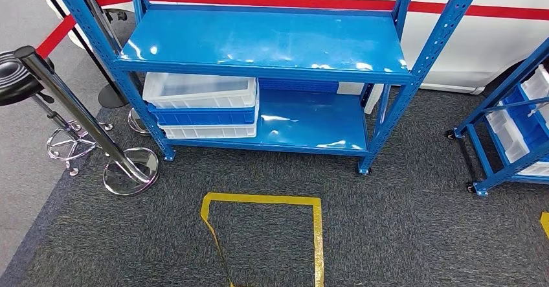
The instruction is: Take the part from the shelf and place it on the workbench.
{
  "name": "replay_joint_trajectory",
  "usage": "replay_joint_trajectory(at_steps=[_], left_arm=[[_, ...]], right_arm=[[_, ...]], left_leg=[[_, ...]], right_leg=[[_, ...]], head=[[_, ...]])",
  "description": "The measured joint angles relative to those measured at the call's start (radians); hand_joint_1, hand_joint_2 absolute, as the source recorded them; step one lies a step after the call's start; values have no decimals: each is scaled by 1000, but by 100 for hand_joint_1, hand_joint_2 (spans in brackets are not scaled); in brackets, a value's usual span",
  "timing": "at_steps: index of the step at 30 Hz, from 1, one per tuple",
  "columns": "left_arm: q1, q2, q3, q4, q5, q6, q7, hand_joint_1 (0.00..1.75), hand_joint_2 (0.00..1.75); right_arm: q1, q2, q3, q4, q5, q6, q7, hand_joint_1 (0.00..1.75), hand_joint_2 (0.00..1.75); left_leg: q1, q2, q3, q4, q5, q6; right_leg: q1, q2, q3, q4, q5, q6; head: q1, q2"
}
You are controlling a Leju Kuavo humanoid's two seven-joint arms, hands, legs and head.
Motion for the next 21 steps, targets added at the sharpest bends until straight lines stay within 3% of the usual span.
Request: replay_joint_trajectory(at_steps=[8,12,21], left_arm=[[46,20,105,-16,-89,-158,-13,0,175],[75,33,176,-30,-138,-244,-19,0,0],[132,64,346,-74,-238,-421,-36,0,0]], right_arm=[[48,-14,15,-29,-89,86,24,0,175],[78,-23,32,-50,-136,132,38,0,0],[138,-45,94,-102,-234,227,69,0,0]], left_leg=[[0,0,0,0,-1,-1],[0,0,0,0,-1,-2],[0,0,1,0,-2,-3]], right_leg=[[0,0,1,0,-1,-1],[0,0,0,0,-1,-1],[0,0,1,0,-2,-2]], head=[[0,0],[0,0],[0,0]])
